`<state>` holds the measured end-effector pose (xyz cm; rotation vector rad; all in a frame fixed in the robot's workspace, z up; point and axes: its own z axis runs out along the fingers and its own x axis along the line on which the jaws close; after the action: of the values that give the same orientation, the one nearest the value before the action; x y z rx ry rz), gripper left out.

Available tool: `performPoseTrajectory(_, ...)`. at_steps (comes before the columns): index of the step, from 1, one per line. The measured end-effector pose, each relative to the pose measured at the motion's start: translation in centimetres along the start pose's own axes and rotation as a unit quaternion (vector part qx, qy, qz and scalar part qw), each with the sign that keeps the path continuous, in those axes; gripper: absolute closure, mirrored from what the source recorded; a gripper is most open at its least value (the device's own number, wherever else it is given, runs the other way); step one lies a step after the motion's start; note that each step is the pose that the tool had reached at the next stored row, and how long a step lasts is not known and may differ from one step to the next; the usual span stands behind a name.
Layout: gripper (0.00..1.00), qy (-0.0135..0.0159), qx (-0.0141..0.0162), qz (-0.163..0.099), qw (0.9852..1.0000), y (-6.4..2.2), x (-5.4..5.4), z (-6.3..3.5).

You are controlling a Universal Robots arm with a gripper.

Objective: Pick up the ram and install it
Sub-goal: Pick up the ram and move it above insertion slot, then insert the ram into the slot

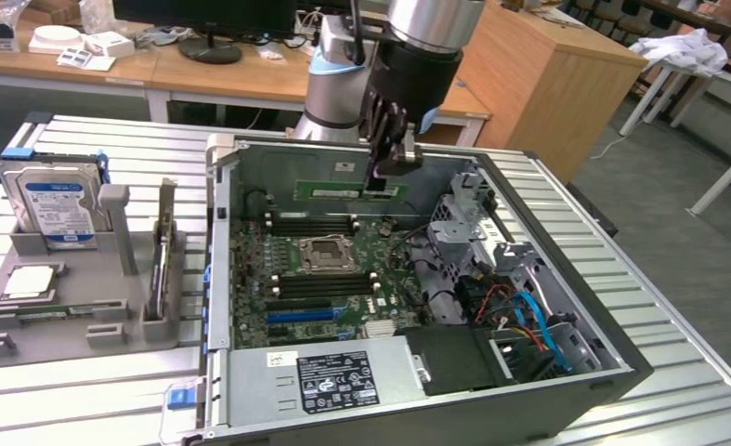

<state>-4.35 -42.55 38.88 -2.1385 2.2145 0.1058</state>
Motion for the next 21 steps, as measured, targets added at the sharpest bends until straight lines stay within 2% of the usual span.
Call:
performPoseTrajectory(4, 0.88, -0.0001, 0.0001, 0.000, 1.0000, -0.01, 0.06, 0.68)
performPoseTrajectory(15, 0.88, -0.0001, -0.0001, 0.000, 1.0000, 0.00, 0.06, 0.68)
performPoseTrajectory(21, 0.88, -0.0001, -0.0001, 0.000, 1.0000, -0.01, 0.10, 1.06)
